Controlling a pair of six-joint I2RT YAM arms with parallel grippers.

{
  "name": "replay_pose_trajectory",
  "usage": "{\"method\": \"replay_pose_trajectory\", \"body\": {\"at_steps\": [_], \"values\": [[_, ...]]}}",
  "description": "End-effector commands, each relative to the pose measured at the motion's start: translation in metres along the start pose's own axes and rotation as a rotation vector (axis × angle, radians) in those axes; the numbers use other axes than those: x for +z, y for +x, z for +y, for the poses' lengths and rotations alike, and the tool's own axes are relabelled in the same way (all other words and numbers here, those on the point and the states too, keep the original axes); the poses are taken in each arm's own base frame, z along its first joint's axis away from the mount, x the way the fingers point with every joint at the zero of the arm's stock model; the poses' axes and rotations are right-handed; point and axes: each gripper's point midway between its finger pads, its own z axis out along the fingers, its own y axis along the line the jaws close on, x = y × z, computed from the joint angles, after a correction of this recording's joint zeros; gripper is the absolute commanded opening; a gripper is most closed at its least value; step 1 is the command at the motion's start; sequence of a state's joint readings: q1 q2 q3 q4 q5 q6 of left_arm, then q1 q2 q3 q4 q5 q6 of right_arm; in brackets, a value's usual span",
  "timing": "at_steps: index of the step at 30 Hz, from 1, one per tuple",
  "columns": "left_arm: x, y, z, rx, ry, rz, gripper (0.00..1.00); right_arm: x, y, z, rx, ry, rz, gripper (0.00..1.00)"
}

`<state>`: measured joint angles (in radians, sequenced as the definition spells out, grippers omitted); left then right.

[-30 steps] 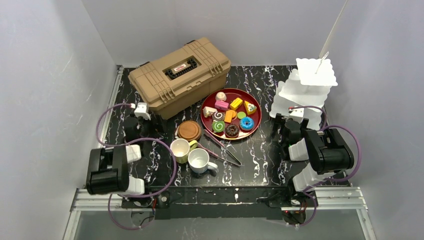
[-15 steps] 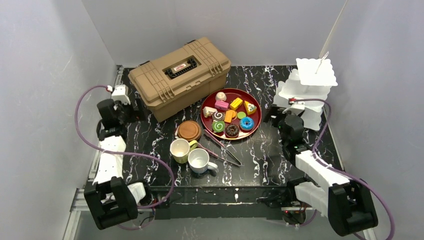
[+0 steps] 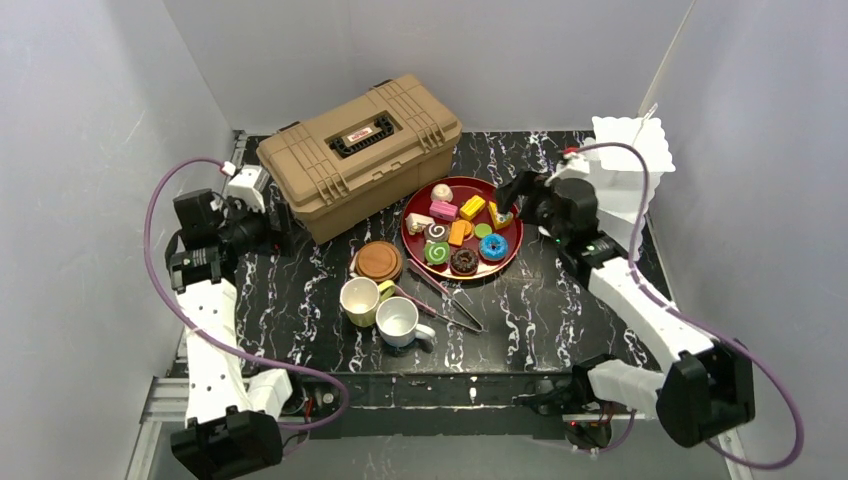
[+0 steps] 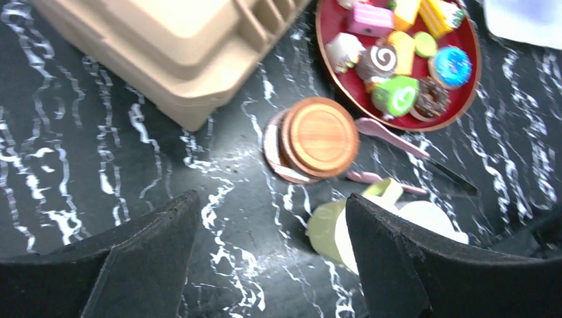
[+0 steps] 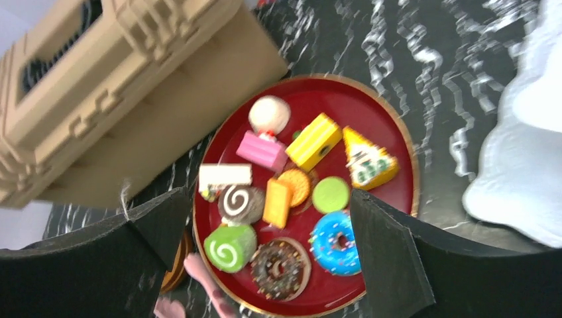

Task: Serve the afternoon tea
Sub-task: Move the distractor to the center of the board.

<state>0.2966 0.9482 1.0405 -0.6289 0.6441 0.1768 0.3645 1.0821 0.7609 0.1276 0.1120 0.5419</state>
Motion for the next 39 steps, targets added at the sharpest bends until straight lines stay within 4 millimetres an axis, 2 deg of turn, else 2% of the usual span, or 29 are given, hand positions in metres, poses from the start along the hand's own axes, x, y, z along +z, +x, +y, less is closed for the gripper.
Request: {"method": "replay_pose_trajectory", "body": {"at_steps": [1, 6, 8, 12, 15, 19, 23, 31, 36, 39], "values": [[-0.004, 0.014, -0.041, -0.055, 0.202, 0.1, 0.78, -0.002, 0.058, 0.026, -0.102, -0.005, 0.244, 1.0], [0.017, 0.034, -0.061, 0.111, 0.256, 0.233, 0.77, -0.005, 0.085, 0.043, -0.255, 0.039, 0.303, 1.0], [0.03, 0.041, -0.063, 0.159, 0.262, 0.272, 0.76, -0.006, 0.088, 0.049, -0.302, 0.052, 0.3, 1.0], [0.066, 0.052, -0.049, 0.22, 0.239, 0.333, 0.76, -0.008, 0.088, 0.054, -0.33, 0.063, 0.292, 1.0], [0.094, 0.052, -0.032, 0.254, 0.187, 0.336, 0.75, -0.01, 0.083, 0.058, -0.329, 0.052, 0.26, 1.0], [0.13, 0.041, -0.005, 0.261, 0.08, 0.309, 0.7, -0.005, 0.079, 0.056, -0.352, 0.08, 0.246, 1.0], [0.156, 0.033, 0.016, 0.253, -0.002, 0.294, 0.7, 0.0, 0.078, 0.052, -0.388, 0.116, 0.253, 1.0], [0.186, -0.011, 0.058, 0.195, -0.121, 0.238, 0.72, 0.003, 0.069, 0.05, -0.414, 0.138, 0.217, 1.0], [0.204, -0.039, 0.074, 0.154, -0.153, 0.214, 0.73, 0.006, 0.07, 0.049, -0.423, 0.146, 0.218, 1.0], [0.211, -0.054, 0.101, 0.097, -0.199, 0.201, 0.74, 0.008, 0.073, 0.047, -0.43, 0.154, 0.225, 1.0]]}}
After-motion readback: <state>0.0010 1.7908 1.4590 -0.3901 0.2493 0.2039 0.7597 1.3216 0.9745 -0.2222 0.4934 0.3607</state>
